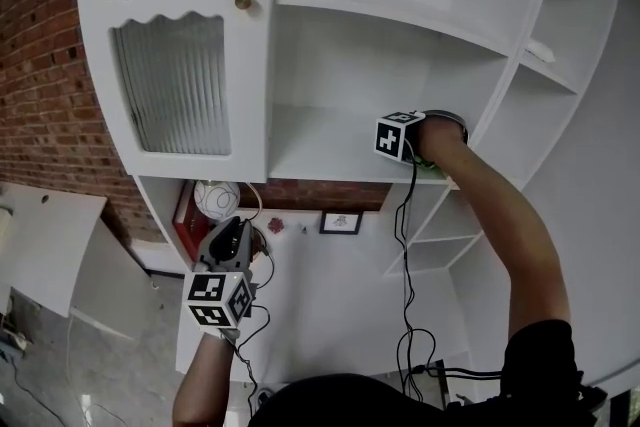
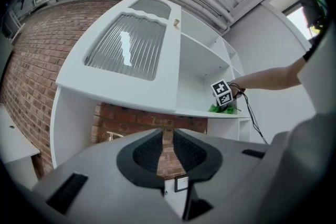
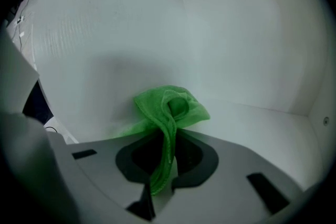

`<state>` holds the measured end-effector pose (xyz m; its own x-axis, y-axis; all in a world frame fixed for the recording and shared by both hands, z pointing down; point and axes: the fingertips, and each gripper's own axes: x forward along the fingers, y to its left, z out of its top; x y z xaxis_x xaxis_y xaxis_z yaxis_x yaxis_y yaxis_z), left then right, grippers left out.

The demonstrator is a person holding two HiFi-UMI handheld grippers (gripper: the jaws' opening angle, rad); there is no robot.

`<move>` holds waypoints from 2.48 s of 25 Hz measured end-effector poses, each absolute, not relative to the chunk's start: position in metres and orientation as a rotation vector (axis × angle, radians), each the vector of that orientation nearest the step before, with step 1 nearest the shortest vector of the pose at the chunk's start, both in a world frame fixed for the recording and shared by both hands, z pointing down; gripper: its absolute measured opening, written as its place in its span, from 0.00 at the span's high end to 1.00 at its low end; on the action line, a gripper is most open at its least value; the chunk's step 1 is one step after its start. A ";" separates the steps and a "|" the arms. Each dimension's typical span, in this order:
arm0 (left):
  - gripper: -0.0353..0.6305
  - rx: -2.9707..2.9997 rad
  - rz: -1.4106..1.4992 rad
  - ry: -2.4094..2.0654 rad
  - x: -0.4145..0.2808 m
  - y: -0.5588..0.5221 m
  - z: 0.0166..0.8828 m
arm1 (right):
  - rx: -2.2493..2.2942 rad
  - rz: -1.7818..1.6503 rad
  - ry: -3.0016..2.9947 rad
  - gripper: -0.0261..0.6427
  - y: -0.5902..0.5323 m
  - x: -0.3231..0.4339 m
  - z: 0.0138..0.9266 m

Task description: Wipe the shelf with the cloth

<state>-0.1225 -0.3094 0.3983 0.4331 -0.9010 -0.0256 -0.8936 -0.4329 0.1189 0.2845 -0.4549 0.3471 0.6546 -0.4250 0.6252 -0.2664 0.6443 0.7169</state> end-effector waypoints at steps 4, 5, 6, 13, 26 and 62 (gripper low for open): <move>0.85 2.587 -0.132 -1.613 -0.119 -0.308 0.398 | 0.980 -0.199 -1.022 0.90 -0.467 0.255 0.326; 0.85 2.590 -0.127 -1.614 -0.119 -0.308 0.398 | 1.002 -0.205 -1.115 0.90 -0.470 0.238 0.320; 0.85 2.590 -0.121 -1.619 -0.120 -0.306 0.398 | 1.020 -0.203 -1.236 0.90 -0.473 0.216 0.313; 0.85 2.524 -0.091 -1.738 -0.153 -0.292 0.399 | 0.904 0.089 -2.211 0.90 -0.453 0.046 0.245; 0.85 2.347 -0.004 -1.892 -0.208 -0.262 0.425 | 0.503 0.712 -2.430 0.90 -0.429 -0.059 0.324; 0.85 2.588 0.017 -1.660 -0.111 -0.303 0.414 | 0.695 0.356 -1.906 0.90 -0.411 0.124 0.349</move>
<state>-0.1115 -0.3028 0.4144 0.4176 -0.9075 0.0452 -0.9083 -0.4154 0.0500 0.1242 -0.4109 0.3491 -0.3021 -0.3064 0.9027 -0.6117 0.7886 0.0629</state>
